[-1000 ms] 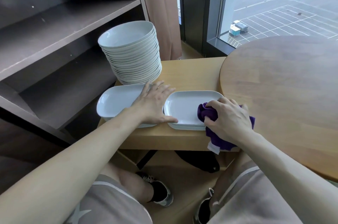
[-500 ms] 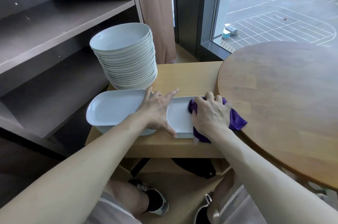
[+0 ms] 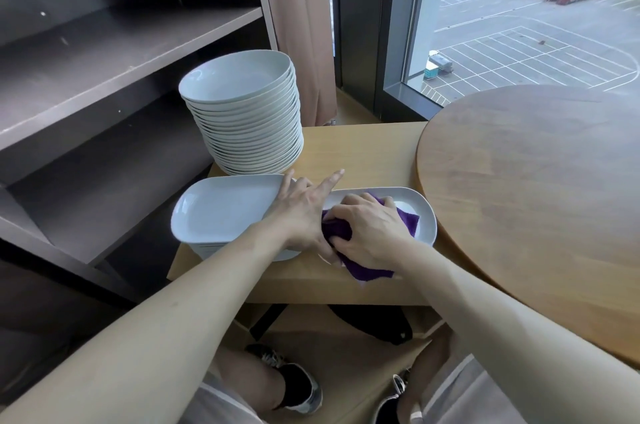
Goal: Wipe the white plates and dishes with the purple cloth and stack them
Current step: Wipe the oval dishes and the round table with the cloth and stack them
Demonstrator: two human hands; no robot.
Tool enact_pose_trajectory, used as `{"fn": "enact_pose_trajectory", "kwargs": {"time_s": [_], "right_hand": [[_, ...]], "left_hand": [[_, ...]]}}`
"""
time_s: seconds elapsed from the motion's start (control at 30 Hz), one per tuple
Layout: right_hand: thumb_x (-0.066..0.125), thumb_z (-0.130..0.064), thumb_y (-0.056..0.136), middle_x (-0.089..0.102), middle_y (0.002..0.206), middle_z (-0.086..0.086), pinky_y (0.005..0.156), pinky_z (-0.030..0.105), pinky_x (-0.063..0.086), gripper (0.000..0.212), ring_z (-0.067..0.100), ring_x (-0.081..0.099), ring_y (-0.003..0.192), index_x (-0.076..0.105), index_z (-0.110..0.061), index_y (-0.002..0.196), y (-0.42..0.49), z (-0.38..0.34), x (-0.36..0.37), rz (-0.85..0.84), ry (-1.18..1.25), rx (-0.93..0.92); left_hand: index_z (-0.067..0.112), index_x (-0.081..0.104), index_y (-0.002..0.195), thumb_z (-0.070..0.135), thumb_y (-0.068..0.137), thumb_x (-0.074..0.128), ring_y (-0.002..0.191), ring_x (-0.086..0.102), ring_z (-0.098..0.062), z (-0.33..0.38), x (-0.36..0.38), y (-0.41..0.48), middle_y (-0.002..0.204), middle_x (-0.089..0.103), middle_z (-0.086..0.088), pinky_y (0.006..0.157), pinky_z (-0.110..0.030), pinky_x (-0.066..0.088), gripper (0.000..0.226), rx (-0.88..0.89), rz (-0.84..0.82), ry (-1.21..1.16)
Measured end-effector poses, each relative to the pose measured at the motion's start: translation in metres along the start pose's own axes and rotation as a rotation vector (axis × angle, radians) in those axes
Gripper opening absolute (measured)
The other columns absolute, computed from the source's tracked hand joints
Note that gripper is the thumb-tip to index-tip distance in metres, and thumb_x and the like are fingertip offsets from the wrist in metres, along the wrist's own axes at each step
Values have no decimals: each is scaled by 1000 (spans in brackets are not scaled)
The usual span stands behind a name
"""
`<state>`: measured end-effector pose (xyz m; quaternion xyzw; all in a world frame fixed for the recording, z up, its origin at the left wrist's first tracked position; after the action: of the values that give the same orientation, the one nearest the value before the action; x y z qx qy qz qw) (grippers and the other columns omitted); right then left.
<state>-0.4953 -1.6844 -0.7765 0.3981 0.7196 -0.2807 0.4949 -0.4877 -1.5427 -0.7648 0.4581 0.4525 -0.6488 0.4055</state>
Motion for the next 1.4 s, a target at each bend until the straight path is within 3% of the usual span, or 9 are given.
{"fn": "enact_pose_trajectory", "kwargs": {"time_s": [0.2,0.37,0.63,0.87,1.0,1.13,1.23,1.4], "right_hand": [[53,-50,92,52,121,-11,96,45,34,38,20,46,113,59,-42,129,-28,32,-18,1,-156,70],[53,-44,92,55,120,-1,93,48,34,31,27,48,115,63,-36,120,-37,67,-37,79,-330,226],[54,-44,89,53,122,6,94,53,34,33,32,49,115,56,-25,116,-14,56,-30,113,-352,378],[50,-42,78,43,122,5,92,52,30,50,32,42,117,45,-21,124,12,42,-29,-108,-78,316],[57,-34,83,47,118,2,90,49,35,49,32,49,115,40,-18,125,16,28,-23,-99,93,278],[65,-42,87,60,114,-2,91,47,38,45,28,54,112,44,-20,120,11,9,-13,-27,216,171],[69,-42,84,64,120,-8,102,48,42,51,20,56,115,53,-29,130,8,1,-12,-85,296,111],[66,-36,85,61,111,-13,100,47,46,47,17,55,104,57,-36,131,2,5,-19,-179,259,86]], "left_hand": [[41,-17,158,89,38,78,142,29,-26,-1,0,0,147,49,-5,125,-52,-6,160,3,-14,48],[39,-15,159,90,40,77,141,30,-24,-1,1,2,148,49,-3,125,-51,-6,158,12,-5,67],[40,-16,158,91,40,76,140,30,-24,-2,1,2,148,49,-5,125,-52,-6,157,7,7,64],[42,-16,157,92,36,76,137,33,-24,-3,2,2,144,52,-4,125,-51,-3,160,9,20,42],[43,-18,156,92,32,74,140,33,-23,-2,2,2,142,52,-6,125,-50,-8,163,-4,21,31],[46,-16,156,89,28,76,138,31,-22,-1,2,0,136,52,-6,125,-48,-11,163,-7,25,-32],[47,-17,156,84,30,71,139,29,-21,0,1,-2,136,52,-5,125,-49,-12,158,-4,1,-64],[44,-17,157,83,40,80,143,25,-24,1,-1,-2,141,50,-9,125,-51,-11,157,-15,-8,-36]]}}
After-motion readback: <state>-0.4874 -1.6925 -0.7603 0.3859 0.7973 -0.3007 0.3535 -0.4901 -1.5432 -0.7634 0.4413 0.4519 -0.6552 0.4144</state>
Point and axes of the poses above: each hand's wrist, its own y-axis towards the middle knuckle, its own x-axis out of the palm, z = x × y, the point moved 4 cm from there along y, towards the middle knuckle
